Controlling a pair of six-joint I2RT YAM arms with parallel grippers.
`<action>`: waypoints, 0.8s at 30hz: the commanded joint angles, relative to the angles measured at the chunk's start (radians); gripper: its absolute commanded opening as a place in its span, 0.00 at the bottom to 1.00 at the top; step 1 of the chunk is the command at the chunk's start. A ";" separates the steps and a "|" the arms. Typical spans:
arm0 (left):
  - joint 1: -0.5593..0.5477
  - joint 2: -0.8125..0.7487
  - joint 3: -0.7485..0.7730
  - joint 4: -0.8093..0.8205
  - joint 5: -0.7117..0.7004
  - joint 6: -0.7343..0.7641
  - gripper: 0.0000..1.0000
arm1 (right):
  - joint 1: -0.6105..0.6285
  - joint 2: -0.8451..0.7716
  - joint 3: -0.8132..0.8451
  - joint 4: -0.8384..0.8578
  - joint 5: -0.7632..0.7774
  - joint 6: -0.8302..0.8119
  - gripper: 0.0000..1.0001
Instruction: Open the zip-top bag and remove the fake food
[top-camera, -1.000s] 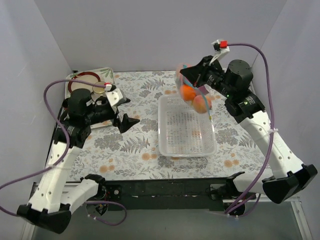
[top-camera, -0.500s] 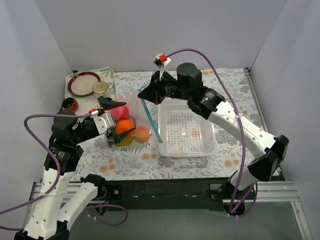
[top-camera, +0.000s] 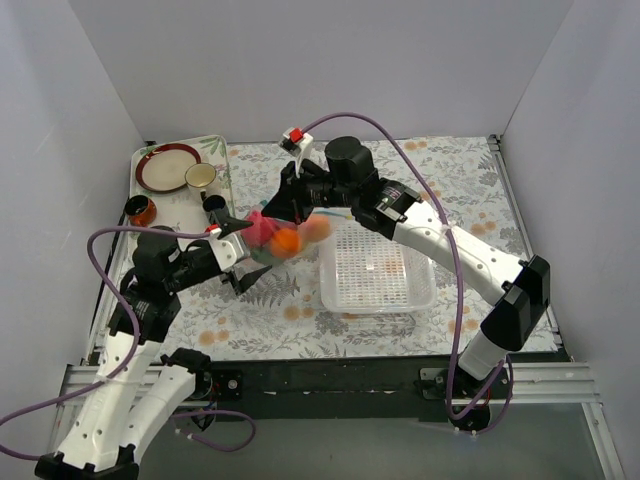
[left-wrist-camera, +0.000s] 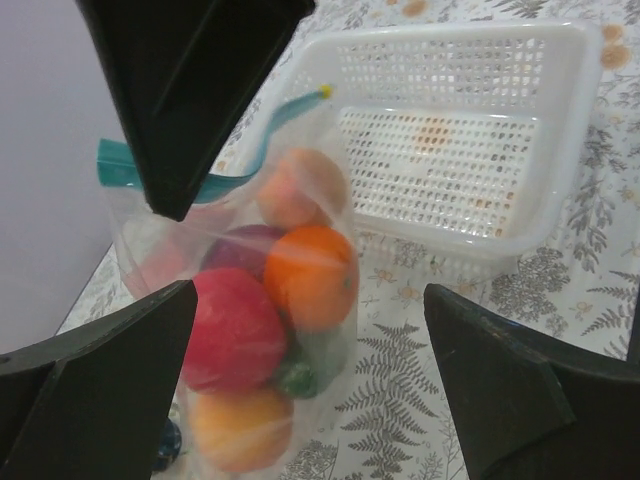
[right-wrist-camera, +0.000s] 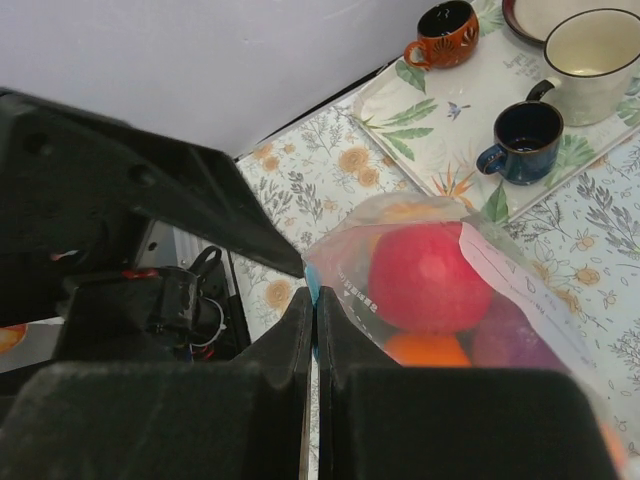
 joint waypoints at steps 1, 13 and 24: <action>0.002 0.025 -0.056 0.246 -0.129 -0.081 0.98 | 0.030 -0.017 0.022 0.039 -0.029 -0.037 0.01; 0.002 0.053 -0.116 0.285 -0.105 -0.055 0.98 | 0.044 -0.014 -0.015 0.037 -0.039 -0.057 0.01; 0.002 0.153 -0.027 0.072 0.102 0.071 0.74 | 0.044 0.055 0.069 -0.003 -0.133 -0.086 0.01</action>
